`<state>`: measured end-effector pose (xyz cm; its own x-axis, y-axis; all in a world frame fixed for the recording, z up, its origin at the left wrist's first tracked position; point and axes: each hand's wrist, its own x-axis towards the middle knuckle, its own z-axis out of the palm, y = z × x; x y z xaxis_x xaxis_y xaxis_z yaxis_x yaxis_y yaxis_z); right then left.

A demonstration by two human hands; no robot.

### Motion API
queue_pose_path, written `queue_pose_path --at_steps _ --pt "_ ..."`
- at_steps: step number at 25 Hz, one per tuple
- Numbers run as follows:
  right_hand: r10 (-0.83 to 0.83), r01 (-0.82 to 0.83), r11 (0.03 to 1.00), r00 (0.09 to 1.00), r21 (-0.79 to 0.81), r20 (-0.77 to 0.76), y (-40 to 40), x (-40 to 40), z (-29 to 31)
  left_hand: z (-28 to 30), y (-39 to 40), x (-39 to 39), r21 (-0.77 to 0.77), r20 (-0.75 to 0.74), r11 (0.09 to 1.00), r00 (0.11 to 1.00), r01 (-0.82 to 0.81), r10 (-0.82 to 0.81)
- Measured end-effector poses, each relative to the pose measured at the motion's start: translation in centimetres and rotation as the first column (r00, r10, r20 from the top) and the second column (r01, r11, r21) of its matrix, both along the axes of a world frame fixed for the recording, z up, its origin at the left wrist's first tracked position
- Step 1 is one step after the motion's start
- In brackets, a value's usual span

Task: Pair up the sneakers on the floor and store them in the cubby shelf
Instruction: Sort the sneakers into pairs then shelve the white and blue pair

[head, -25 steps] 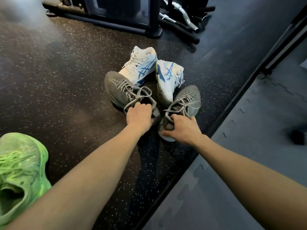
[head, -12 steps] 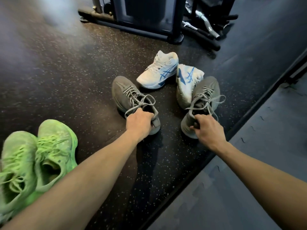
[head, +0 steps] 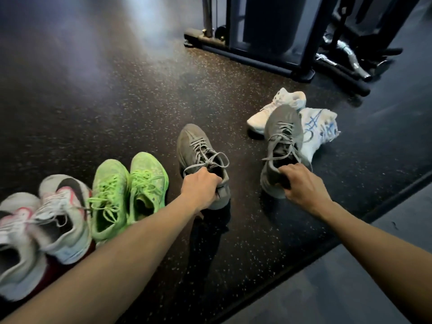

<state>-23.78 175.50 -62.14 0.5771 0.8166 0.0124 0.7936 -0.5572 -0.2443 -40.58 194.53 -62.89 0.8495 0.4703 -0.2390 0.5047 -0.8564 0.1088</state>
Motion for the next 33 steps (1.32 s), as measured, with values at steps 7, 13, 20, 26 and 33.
queue_pose_path --at_steps 7,13,20,26,33 --pt "0.297 -0.319 0.927 0.946 -0.199 -0.133 6.2 -4.4 -1.9 -1.0 1.0 -5.6 -0.025 -0.01 1.0 1.0 0.0 0.0" --pt "0.34 -0.372 0.91 0.922 -0.181 -0.182 7.5 -7.0 -3.1 -1.5 1.8 -7.2 -0.071 -0.089 0.993 0.991 0.091 -0.097" --pt "0.332 -0.378 0.918 0.898 -0.118 -0.289 6.5 -6.9 -1.2 1.2 3.0 -4.9 -0.197 -0.08 0.973 0.987 0.122 -0.14" --pt "0.171 -0.184 0.982 0.957 -0.033 -0.236 5.9 -1.5 2.8 4.1 5.0 0.6 -0.043 0.21 0.996 0.975 0.077 -0.066" --pt "-0.105 0.104 0.994 0.991 -0.011 -0.077 5.5 8.1 6.4 4.5 7.6 7.6 -0.069 0.247 0.99 0.964 0.12 -0.1"
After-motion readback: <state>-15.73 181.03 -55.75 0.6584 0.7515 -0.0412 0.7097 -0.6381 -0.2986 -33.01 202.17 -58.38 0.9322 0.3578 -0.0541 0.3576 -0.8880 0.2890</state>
